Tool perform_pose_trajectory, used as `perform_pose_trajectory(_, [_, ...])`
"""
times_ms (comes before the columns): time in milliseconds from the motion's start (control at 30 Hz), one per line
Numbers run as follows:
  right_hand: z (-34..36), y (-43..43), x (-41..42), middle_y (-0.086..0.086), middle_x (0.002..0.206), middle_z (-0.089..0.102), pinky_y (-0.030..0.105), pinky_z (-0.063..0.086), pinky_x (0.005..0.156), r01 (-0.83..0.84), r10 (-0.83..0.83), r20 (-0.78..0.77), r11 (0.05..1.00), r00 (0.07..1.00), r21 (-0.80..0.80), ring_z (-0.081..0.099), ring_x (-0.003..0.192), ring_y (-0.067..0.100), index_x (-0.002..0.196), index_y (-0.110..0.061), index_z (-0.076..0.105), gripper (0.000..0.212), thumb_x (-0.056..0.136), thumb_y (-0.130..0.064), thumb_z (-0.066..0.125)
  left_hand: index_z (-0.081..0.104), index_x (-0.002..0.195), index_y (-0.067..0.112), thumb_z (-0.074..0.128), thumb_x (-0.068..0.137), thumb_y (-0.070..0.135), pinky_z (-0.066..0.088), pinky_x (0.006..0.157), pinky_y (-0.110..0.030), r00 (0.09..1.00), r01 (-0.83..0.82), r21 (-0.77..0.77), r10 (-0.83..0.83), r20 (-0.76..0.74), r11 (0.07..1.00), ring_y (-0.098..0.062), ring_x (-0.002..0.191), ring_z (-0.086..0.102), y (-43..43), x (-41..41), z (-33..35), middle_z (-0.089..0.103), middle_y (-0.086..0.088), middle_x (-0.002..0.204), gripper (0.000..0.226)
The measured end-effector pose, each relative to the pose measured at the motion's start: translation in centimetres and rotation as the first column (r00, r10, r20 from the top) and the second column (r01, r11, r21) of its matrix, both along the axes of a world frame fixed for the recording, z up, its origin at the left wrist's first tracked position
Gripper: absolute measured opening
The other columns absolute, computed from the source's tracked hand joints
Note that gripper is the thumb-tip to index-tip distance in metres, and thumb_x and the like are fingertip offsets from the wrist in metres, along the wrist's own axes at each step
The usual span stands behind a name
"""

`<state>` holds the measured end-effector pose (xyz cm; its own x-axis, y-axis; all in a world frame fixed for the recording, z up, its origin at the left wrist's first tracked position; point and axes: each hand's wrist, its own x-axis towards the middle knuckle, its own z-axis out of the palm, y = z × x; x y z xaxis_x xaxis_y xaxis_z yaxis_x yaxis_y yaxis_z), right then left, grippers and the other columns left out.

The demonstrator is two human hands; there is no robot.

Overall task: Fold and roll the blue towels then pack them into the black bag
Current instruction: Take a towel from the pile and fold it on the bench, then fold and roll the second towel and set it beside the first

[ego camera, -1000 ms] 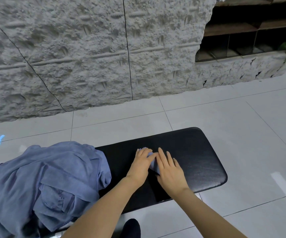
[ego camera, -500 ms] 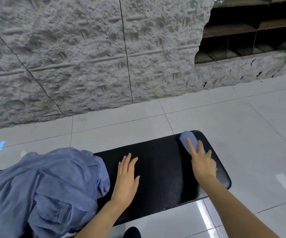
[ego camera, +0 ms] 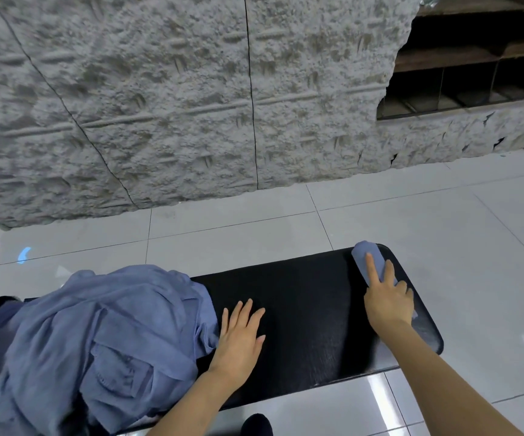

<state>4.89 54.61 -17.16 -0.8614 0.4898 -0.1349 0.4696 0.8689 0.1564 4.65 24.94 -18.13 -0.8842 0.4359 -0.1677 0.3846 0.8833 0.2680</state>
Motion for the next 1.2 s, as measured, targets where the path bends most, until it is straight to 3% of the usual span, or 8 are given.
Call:
perform_pose_trajectory(100, [0.9, -0.6, -0.2, 0.011, 0.157, 0.0, 0.051, 0.024, 0.11, 0.027, -0.027, 0.044, 1.0, 0.999, 0.014, 0.028, 0.132, 0.042, 0.145, -0.032, -0.024, 0.081, 0.095, -0.042, 0.038, 0.012, 0.15, 0.028, 0.033, 0.101, 0.034, -0.008, 0.118, -0.035, 1.0, -0.006, 0.003, 0.006, -0.029, 1.0, -0.016, 0.146, -0.003, -0.9, -0.1, 1.2, 0.004, 0.002, 0.159, 0.053])
perform_pose_trajectory(333, [3.5, -3.4, 0.7, 0.012, 0.156, -0.002, 0.051, 0.025, 0.109, 0.036, -0.039, 0.088, 0.999, 0.995, 0.031, 0.02, 0.136, 0.043, 0.149, -0.028, -0.011, 0.083, 0.091, -0.043, 0.046, 0.011, 0.15, 0.03, 0.031, 0.102, 0.036, -0.003, 0.12, -0.038, 0.996, -0.035, 0.025, 0.037, -0.077, 0.999, -0.013, 0.146, -0.001, -3.6, 0.3, 5.3, 0.005, 0.006, 0.158, 0.053])
perform_pose_trajectory(533, [7.9, -17.4, -1.6, 0.015, 0.142, 0.046, 0.062, 0.04, 0.093, -0.431, 0.395, -0.336, 0.902, 0.855, -0.036, 0.044, 0.126, 0.045, 0.142, -0.017, 0.042, 0.089, 0.063, -0.027, 0.082, 0.035, 0.142, 0.025, 0.055, 0.091, 0.032, -0.011, 0.118, -0.038, 0.98, -0.08, -0.004, 0.078, -0.183, 0.997, -0.02, 0.137, 0.036, -9.7, 0.0, 7.8, 0.041, -0.001, 0.146, 0.055])
perform_pose_trajectory(700, [10.1, -30.8, -1.7, -0.002, 0.114, 0.068, 0.05, 0.05, 0.09, -0.729, 0.642, -0.425, 0.681, 0.638, -0.067, 0.062, 0.11, 0.028, 0.112, -0.022, 0.068, 0.061, 0.055, -0.033, 0.086, 0.062, 0.121, 0.02, 0.087, 0.059, 0.032, 0.045, 0.095, -0.056, 0.934, -0.257, -0.045, 0.237, -0.267, 0.965, -0.027, 0.113, 0.061, -17.0, -0.1, 10.2, 0.063, -0.007, 0.123, 0.067])
perform_pose_trajectory(833, [8.7, -36.0, -0.9, -0.013, 0.076, 0.066, 0.039, 0.051, 0.083, -0.774, 0.693, -0.376, 0.621, 0.615, -0.121, 0.065, 0.077, 0.016, 0.075, -0.03, 0.069, 0.039, 0.043, -0.036, 0.089, 0.068, 0.109, 0.017, 0.089, 0.055, 0.021, 0.051, 0.089, -0.052, 0.887, -0.408, -0.043, 0.385, -0.254, 0.912, -0.029, 0.105, 0.063, -22.8, -0.3, 10.2, 0.066, -0.007, 0.115, 0.059])
perform_pose_trajectory(1000, [7.9, -38.2, -1.3, -0.015, 0.062, 0.059, 0.036, 0.057, 0.073, -0.766, 0.692, -0.357, 0.632, 0.627, -0.121, 0.058, 0.063, 0.014, 0.064, -0.032, 0.065, 0.041, 0.032, -0.022, 0.09, 0.064, 0.103, 0.021, 0.062, 0.087, 0.025, 0.033, 0.085, -0.032, 0.868, -0.464, 0.028, 0.461, -0.185, 0.885, -0.019, 0.108, 0.055, -25.8, -1.0, 10.4, 0.063, 0.005, 0.109, 0.016])
perform_pose_trajectory(1100, [9.0, -39.4, -2.3, -0.016, 0.064, 0.061, 0.032, 0.056, 0.068, -0.759, 0.664, -0.402, 0.637, 0.63, -0.138, 0.058, 0.061, 0.014, 0.065, -0.031, 0.067, 0.042, 0.032, -0.016, 0.088, 0.066, 0.083, 0.023, 0.061, 0.089, 0.021, 0.022, 0.075, -0.027, 0.842, -0.492, 0.17, 0.516, -0.158, 0.854, -0.015, 0.09, 0.055, -26.5, -1.3, 10.8, 0.065, 0.008, 0.089, 0.008])
perform_pose_trajectory(1200, [9.9, -41.0, -3.5, -0.017, 0.076, 0.066, 0.027, 0.052, 0.064, -0.729, 0.616, -0.413, 0.65, 0.671, -0.215, 0.061, 0.068, 0.013, 0.08, -0.033, 0.07, 0.04, 0.047, -0.019, 0.085, 0.056, 0.067, 0.03, 0.065, 0.087, 0.02, 0.032, 0.074, -0.02, 0.804, -0.54, 0.337, 0.591, -0.062, 0.771, -0.007, 0.065, 0.048, -27.6, -1.2, 11.3, 0.054, 0.011, 0.063, 0.024])
